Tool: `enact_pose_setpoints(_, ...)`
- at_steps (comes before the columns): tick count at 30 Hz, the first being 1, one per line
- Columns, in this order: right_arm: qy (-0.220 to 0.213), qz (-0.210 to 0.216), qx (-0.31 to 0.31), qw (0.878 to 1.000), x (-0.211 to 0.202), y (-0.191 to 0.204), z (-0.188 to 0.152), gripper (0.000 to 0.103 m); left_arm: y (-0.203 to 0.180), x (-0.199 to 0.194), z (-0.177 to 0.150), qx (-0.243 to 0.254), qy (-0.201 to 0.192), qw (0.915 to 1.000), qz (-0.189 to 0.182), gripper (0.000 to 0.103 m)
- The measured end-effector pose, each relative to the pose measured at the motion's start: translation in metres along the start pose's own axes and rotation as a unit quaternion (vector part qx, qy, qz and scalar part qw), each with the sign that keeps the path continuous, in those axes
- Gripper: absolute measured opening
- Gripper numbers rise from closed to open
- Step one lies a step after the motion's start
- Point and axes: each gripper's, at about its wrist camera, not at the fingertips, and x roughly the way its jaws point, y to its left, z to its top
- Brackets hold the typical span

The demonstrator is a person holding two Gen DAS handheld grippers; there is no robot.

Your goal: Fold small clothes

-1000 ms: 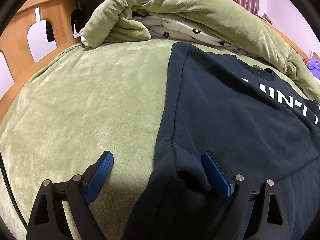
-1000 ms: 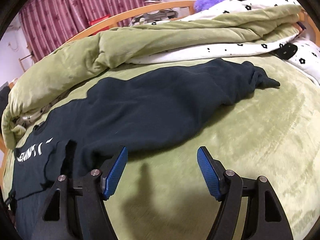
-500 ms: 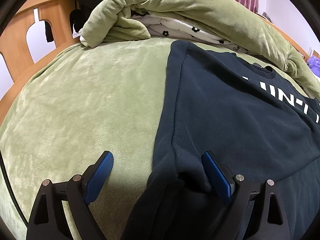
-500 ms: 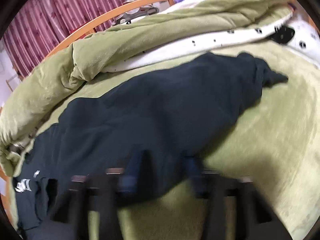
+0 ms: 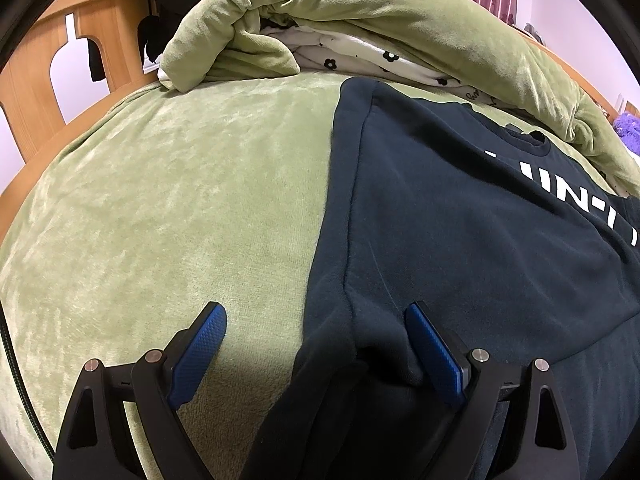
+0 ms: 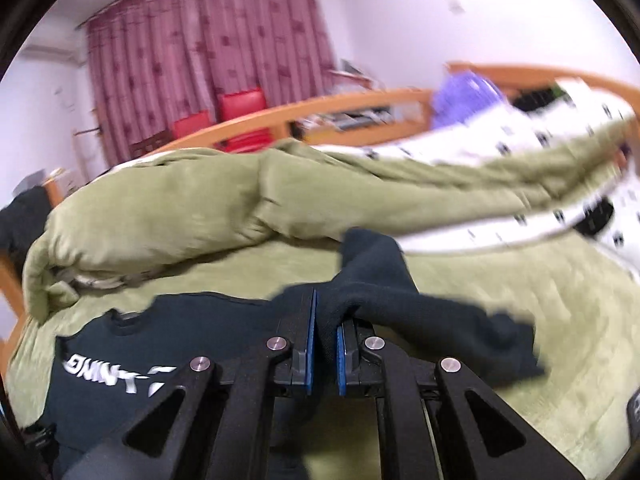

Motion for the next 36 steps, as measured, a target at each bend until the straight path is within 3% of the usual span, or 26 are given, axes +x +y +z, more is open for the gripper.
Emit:
enact_pose_setpoints(5,0.012,0.063,-0.067,0.996,-0.006,0.090,-0.017,0.008,0.002,0.001,0.000,-0.005,0.002,1.0000,-0.005,0.092)
enact_pose_setpoints(10,0.072,0.101,-0.146,0.981,0.016,0.167,-0.083,0.008,0.002,0.001,0.000,-0.007,0.002,0.9999,-0.008,0.092)
enact_pose_setpoints(14,0.126,0.103,-0.158,0.974,0.039,0.184,-0.127,0.009,0.003,0.002,0.000,-0.010,0.003,0.9999,-0.011,0.092)
enact_pose_setpoints(16,0.140,0.106,-0.139,0.975,0.046,0.180,-0.136,0.010,0.003,0.002,0.000,-0.011,0.003,0.9998,-0.013,0.092)
enact_pose_setpoints(19,0.158,0.109,-0.101,0.976,0.055,0.168,-0.139,0.027,0.004,0.002,-0.001,-0.013,0.003,0.9998,-0.015,0.092)
enact_pose_setpoints(24,0.175,0.116,-0.104,0.972,0.043,0.155,-0.144,0.037,0.005,0.002,0.000,-0.014,0.002,0.9998,-0.016,0.092)
enact_pose_setpoints(26,0.165,0.115,-0.106,0.974,0.028,0.146,-0.144,0.047,0.006,0.001,-0.001,-0.016,0.000,0.9997,-0.019,0.092)
enact_pose_setpoints(31,0.117,0.082,-0.082,0.986,-0.012,0.093,-0.136,0.059,0.009,-0.004,-0.002,-0.024,-0.003,0.9993,-0.027,0.092)
enact_pose_setpoints(36,0.132,0.036,-0.014,0.990,-0.019,0.020,-0.134,0.061,0.013,-0.015,-0.008,-0.023,0.006,0.9986,-0.048,0.092)
